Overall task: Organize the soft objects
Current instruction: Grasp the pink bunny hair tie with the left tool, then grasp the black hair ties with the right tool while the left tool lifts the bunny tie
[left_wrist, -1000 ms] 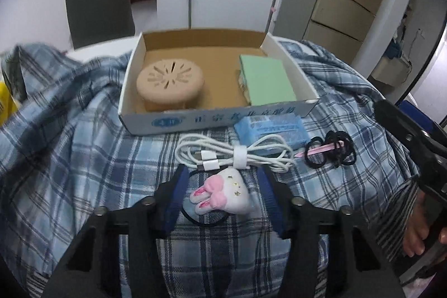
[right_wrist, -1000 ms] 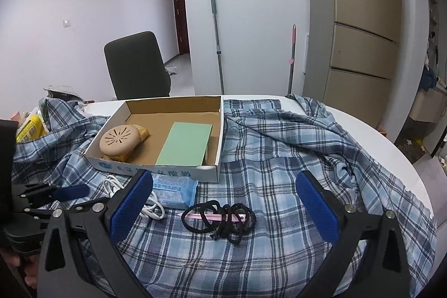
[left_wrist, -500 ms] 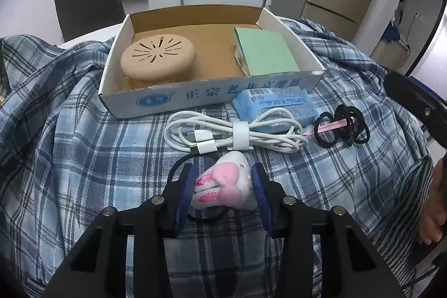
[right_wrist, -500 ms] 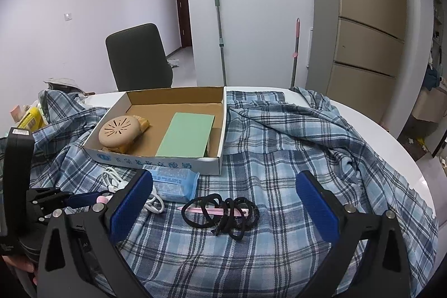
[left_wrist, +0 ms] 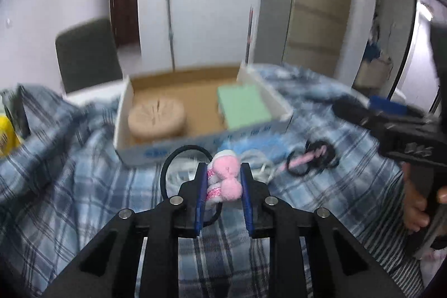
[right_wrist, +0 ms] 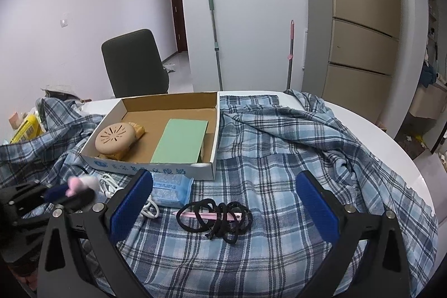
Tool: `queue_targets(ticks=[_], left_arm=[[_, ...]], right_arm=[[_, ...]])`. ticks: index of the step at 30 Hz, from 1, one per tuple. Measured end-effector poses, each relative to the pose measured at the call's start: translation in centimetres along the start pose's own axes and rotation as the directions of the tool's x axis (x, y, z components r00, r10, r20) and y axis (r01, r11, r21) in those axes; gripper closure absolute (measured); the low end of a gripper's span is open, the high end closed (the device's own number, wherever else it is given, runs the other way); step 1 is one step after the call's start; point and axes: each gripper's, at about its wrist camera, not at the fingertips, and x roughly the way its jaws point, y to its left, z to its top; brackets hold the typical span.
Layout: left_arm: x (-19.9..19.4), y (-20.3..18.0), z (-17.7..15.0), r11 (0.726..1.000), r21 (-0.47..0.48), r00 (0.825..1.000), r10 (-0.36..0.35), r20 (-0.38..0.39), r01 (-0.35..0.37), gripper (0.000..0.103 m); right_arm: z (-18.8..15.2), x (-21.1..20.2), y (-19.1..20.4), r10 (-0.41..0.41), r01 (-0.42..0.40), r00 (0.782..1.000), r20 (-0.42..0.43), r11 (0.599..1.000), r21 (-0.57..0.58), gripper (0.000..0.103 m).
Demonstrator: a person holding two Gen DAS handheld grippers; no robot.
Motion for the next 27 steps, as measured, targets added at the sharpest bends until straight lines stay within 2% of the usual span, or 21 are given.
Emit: queue_targets(ticks=[4, 7, 12, 16, 20, 23, 27], left_arm=[[-2.4, 0.2, 0.4, 1.0, -0.007, 0.987, -0.001, 0.162, 0.003, 0.079], [-3.2, 0.1, 0.4, 1.0, -0.006, 0.977, 0.004, 0.215, -0.003, 0.079], [-3.6, 0.1, 0.5, 1.0, -0.002, 0.973, 0.009, 0.229, -0.009, 0.079], [-3.6, 0.1, 0.5, 1.0, -0.001, 0.973, 0.011, 0.229, -0.011, 0.079], [-3.5, 0.1, 0.2, 1.0, -0.005, 0.977, 0.002, 0.212, 0.0, 0.079], [-3.5, 0.2, 0.1, 1.0, -0.009, 0.977, -0.004, 0.211, 0.006, 0.079], [-3.5, 0.1, 0.1, 1.0, -0.006, 0.978, -0.003, 0.211, 0.004, 0.079]], right_arm=[[0.2, 0.2, -0.3, 0.011, -0.011, 1.0, -0.015, 1.0, -0.009, 0.001], [0.3, 0.9, -0.3, 0.009, -0.011, 0.999, -0.042, 0.999, -0.036, 0.001], [-0.3, 3.0, -0.8, 0.028, -0.031, 0.989, -0.148, 0.999, -0.017, 0.001], [-1.5, 5.3, -0.4, 0.03, -0.041, 0.966, -0.258, 0.998, -0.037, 0.01], [-2.1, 6.4, -0.3, 0.004, -0.022, 0.952, -0.307, 0.998, -0.057, 0.017], [-2.4, 6.7, -0.1, -0.002, -0.022, 0.944, -0.33, 0.997, -0.068, 0.03], [-2.8, 7.3, -0.1, 0.0, -0.029, 0.933, -0.359, 0.997, -0.075, 0.064]])
